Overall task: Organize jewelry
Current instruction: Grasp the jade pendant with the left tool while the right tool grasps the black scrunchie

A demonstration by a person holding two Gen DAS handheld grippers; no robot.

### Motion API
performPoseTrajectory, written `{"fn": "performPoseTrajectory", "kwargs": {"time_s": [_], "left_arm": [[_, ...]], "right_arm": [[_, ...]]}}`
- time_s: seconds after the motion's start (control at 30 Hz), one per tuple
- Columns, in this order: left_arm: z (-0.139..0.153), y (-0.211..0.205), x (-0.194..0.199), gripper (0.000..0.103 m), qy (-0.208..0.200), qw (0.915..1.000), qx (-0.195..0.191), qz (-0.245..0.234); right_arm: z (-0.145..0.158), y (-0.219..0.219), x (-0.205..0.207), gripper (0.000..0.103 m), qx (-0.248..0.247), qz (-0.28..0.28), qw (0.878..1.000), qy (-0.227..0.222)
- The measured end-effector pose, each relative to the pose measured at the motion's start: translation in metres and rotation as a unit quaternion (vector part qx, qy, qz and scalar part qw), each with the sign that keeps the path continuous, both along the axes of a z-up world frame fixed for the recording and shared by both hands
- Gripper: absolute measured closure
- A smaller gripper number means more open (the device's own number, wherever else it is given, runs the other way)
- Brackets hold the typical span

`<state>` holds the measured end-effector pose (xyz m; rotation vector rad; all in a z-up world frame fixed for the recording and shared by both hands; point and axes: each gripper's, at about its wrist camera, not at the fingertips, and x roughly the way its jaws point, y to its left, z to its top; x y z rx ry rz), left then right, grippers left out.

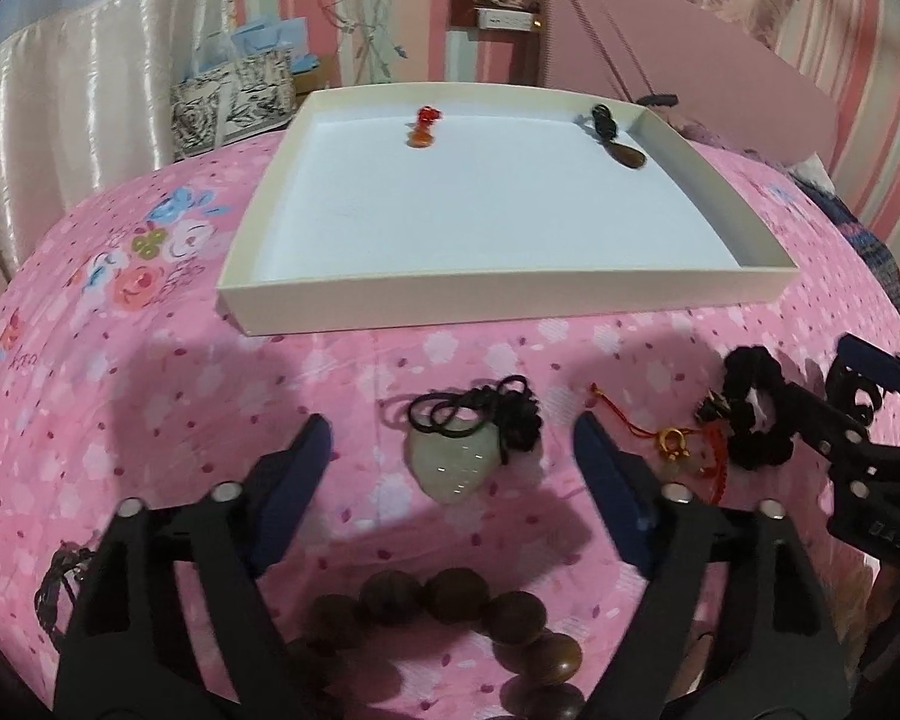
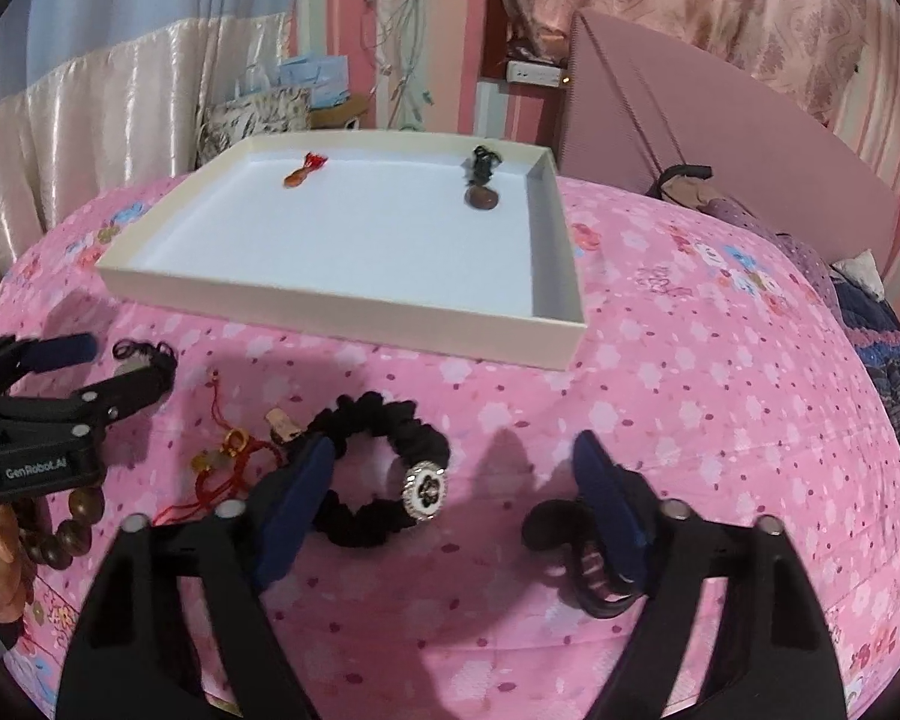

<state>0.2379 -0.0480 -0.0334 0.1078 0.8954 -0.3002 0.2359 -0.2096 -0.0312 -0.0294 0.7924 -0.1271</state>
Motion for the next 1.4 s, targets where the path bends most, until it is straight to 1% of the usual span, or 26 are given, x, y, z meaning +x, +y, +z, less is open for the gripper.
{"fn": "performPoseTrajectory", "kwargs": {"time_s": [0.03, 0.07, 0.1, 0.17, 0.2, 0.3, 0.37, 0.47, 0.6, 0.7, 0.93, 1.1, 1.23, 1.3, 1.4], "left_arm": [[0.0, -0.002, 0.0, 0.03, -0.001, 1.0, 0.004, -0.003], [-0.001, -0.003, 0.0, 0.032, -0.001, 1.0, 0.006, -0.005], [-0.002, -0.004, 0.0, 0.035, 0.001, 1.0, 0.008, -0.006], [-0.003, -0.005, 0.001, 0.051, 0.008, 0.9999, 0.009, -0.01], [-0.005, -0.004, 0.002, 0.053, 0.012, 0.9998, 0.008, -0.012], [-0.006, -0.002, 0.003, 0.053, 0.013, 0.9998, 0.008, -0.012], [-0.006, -0.001, 0.003, 0.057, 0.012, 0.9998, 0.012, -0.011], [-0.006, 0.001, 0.002, 0.057, 0.012, 0.9998, 0.01, -0.009], [-0.006, 0.005, 0.001, 0.057, 0.014, 0.9999, 0.004, -0.004], [-0.005, 0.008, 0.0, 0.058, 0.017, 0.9999, -0.001, -0.001], [-0.005, 0.013, -0.005, 0.058, 0.02, 0.9998, -0.008, 0.006], [-0.004, 0.013, -0.007, 0.058, 0.017, 0.9998, -0.001, 0.007], [-0.004, 0.014, -0.006, 0.058, 0.019, 0.9998, -0.005, 0.007], [-0.004, 0.015, -0.006, 0.058, 0.021, 0.9997, -0.007, 0.007], [-0.005, 0.016, -0.006, 0.058, 0.021, 0.9997, -0.008, 0.007]], "right_arm": [[-0.002, 0.001, 0.001, 0.035, 0.001, 0.004, 1.0, 0.004], [-0.005, 0.003, 0.002, 0.042, 0.002, 0.01, 1.0, 0.011], [-0.006, 0.003, 0.004, 0.046, 0.004, 0.012, 1.0, 0.015], [-0.009, 0.005, 0.005, 0.048, 0.004, 0.014, 1.0, 0.019], [-0.009, 0.006, 0.005, 0.05, 0.001, 0.014, 1.0, 0.019], [-0.009, 0.006, 0.005, 0.05, 0.0, 0.013, 1.0, 0.019], [-0.01, 0.007, 0.005, 0.05, -0.009, 0.012, 1.0, 0.019], [-0.012, 0.01, 0.005, 0.05, -0.022, 0.014, 0.999, 0.02], [-0.012, 0.013, 0.007, 0.05, -0.023, 0.02, 0.999, 0.022], [-0.012, 0.017, 0.01, 0.05, -0.034, 0.025, 0.999, 0.024], [-0.01, 0.023, 0.01, 0.049, -0.031, 0.048, 0.998, 0.021], [-0.011, 0.029, 0.009, 0.049, -0.027, 0.061, 0.998, 0.022], [-0.012, 0.031, 0.01, 0.05, -0.031, 0.066, 0.997, 0.026], [-0.014, 0.03, 0.01, 0.058, -0.024, 0.066, 0.997, 0.031], [-0.015, 0.026, 0.011, 0.068, 0.0, 0.066, 0.997, 0.038]]}}
